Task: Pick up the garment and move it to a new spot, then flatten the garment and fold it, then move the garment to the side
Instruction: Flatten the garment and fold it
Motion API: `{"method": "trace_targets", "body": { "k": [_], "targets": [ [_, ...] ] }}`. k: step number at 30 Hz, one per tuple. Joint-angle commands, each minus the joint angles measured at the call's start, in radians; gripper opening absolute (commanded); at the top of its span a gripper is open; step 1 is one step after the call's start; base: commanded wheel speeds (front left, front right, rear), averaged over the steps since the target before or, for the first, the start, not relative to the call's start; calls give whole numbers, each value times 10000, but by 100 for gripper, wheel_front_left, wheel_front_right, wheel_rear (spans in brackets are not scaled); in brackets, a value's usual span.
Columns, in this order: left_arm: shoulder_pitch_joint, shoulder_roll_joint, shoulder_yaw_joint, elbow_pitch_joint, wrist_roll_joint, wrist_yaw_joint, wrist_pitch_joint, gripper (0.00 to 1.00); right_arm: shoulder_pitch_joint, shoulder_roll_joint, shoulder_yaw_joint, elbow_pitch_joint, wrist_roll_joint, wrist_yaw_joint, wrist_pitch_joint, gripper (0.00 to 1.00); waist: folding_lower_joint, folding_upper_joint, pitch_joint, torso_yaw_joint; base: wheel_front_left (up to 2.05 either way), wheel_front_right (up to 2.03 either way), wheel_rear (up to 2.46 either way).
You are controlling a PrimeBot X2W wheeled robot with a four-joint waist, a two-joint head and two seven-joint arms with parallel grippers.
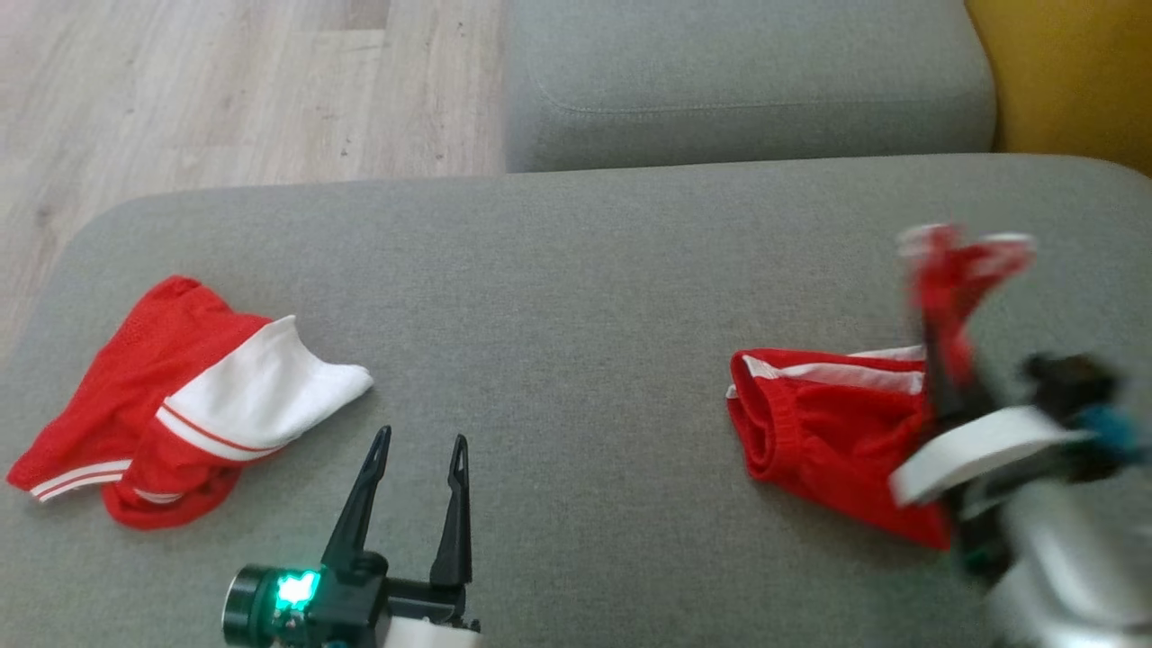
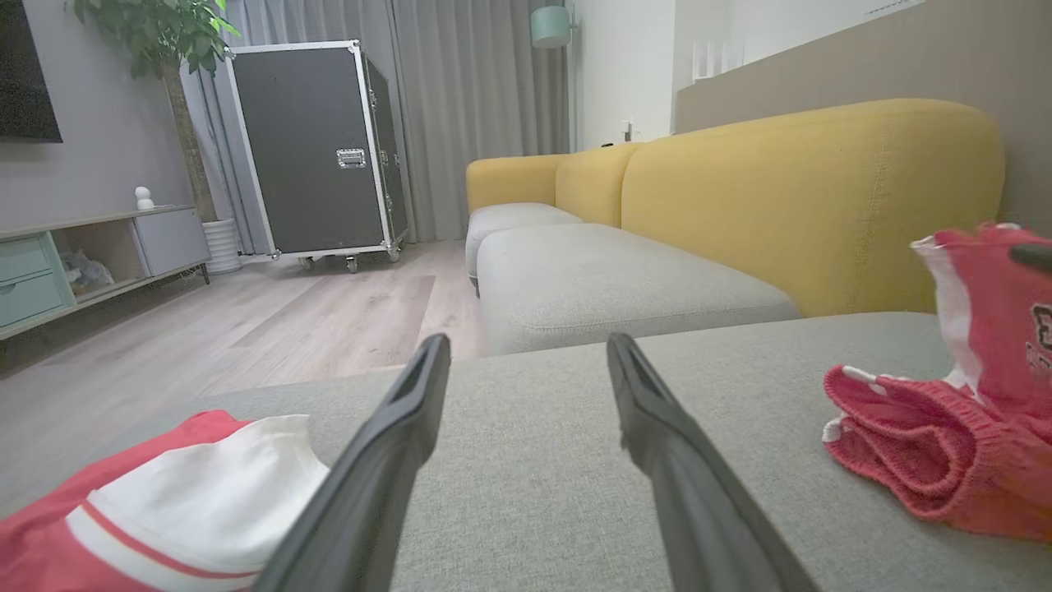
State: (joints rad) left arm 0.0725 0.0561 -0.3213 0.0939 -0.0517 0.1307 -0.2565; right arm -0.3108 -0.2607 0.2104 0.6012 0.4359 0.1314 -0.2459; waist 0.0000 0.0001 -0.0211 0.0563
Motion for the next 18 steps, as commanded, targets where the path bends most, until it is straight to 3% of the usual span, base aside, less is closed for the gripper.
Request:
{"method": "trace_targets", "body": {
  "k": [1, 6, 8, 9, 10, 18],
  "targets": [
    [-110, 15, 379, -269, 98, -37, -53, 100, -7, 280, 552, -689, -252, -7, 140, 0, 0, -1, -56, 75, 0, 0, 0],
    [-70, 8, 384, -215, 82, -82, -53, 100, 583, 1086, 1937, -996, -386, -7, 735, 2, 0, -1, -171, 249, 0, 0, 0],
    [-82, 2, 375, -217, 76, -76, -53, 100, 717, 1279, 2350, -784, -268, -7, 874, 35, 0, -1, -221, 315, 0, 0, 0],
    [-81, -1, 377, -224, 72, -68, -53, 100, 771, 1359, 2510, -667, -113, -7, 934, 91, 0, -1, -254, 335, 0, 0, 0],
    [-75, -3, 384, -234, 67, -55, -53, 100, 792, 1401, 2635, -566, -5, -7, 926, 100, 0, -1, -286, 347, 0, 0, 0],
    [236, -13, 590, -310, -4, 51, -53, 100, 862, 1259, 2660, -687, 229, -7, 61, 100, 0, -1, -682, 196, 0, 0, 0]
  ]
}}
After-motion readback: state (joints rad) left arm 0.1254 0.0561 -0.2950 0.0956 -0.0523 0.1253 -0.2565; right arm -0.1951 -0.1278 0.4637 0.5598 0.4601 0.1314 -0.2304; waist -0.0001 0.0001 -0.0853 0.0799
